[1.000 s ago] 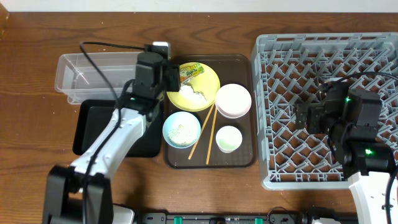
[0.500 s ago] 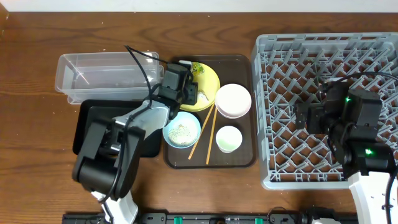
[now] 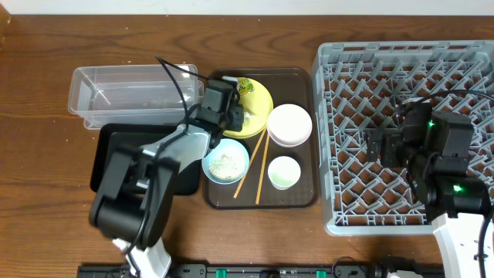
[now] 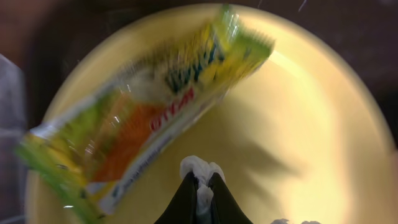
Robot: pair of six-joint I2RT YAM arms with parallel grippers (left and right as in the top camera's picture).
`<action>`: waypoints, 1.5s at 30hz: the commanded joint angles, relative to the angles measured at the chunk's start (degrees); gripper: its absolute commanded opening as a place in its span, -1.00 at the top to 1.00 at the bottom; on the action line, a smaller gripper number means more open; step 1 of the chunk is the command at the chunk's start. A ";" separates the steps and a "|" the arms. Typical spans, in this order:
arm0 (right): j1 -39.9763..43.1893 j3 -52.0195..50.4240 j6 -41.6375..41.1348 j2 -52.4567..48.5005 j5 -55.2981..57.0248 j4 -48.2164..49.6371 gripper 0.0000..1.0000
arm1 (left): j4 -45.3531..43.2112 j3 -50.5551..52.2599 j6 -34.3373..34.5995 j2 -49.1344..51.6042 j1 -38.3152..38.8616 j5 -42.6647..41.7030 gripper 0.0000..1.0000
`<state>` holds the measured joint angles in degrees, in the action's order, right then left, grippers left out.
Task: Sort waste into correct bins and load items into the dishwasher rack
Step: 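Grasp the yellow snack wrapper and tissue with the left gripper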
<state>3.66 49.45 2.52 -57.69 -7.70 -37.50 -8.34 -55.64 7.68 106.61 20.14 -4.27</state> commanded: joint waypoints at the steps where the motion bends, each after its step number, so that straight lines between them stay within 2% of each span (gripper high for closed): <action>1: 0.39 1.11 -0.74 0.42 0.85 -0.04 -0.98 | 0.35 -0.44 0.07 -8.11 -0.22 0.68 0.88; 6: 0.39 1.14 -0.74 0.42 1.49 -0.04 -0.99 | 2.32 -0.44 0.04 -17.44 -2.71 9.05 0.88; 9: 0.39 1.11 -0.74 0.42 1.46 -0.04 -0.98 | 3.08 -0.44 0.04 -19.58 -6.14 14.23 0.88; 14: 0.39 1.11 -0.76 0.42 1.46 -0.04 -0.99 | 4.87 -0.42 0.07 -17.99 -12.50 14.40 0.84; 16: 0.39 1.14 -0.74 0.42 1.46 -0.04 -0.99 | 5.86 -0.42 0.07 -16.85 -14.49 14.40 0.67; 18: 0.39 1.11 -0.74 0.42 1.46 -0.02 -0.98 | 6.62 -0.42 0.07 -15.91 -15.91 14.40 0.28; 20: 0.39 1.14 -0.74 0.42 1.46 -0.04 -0.99 | 6.47 -0.44 0.04 -15.63 -16.59 14.40 0.13; 22: 0.39 1.14 -0.74 0.42 1.46 -0.04 -0.98 | 5.88 -0.79 0.02 -16.44 -16.48 13.77 -0.02; 27: 0.39 1.14 -0.74 0.42 1.46 0.02 -0.99 | 4.98 -1.51 -0.55 -19.21 -13.09 7.48 -0.14; 31: 0.39 1.11 -0.74 0.42 1.46 0.00 -0.98 | 4.50 -1.51 -5.81 -17.97 -8.24 4.83 -0.22; 39: 0.39 1.14 -0.76 0.42 1.44 -0.07 -0.98 | -2.14 -1.53 -21.29 -6.71 -1.20 4.87 -0.43; 42: 0.39 1.11 -0.76 0.42 1.44 -0.31 -0.98 | -1.57 -3.45 -22.01 -1.64 -1.09 4.85 -0.49; 45: 0.39 1.14 -0.76 0.42 1.44 -0.70 -0.99 | 4.02 -8.70 -22.08 2.78 -1.03 4.85 -0.49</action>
<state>3.66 49.45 2.52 -57.69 -6.61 -37.98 -6.33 -59.13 -11.53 106.43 19.29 0.36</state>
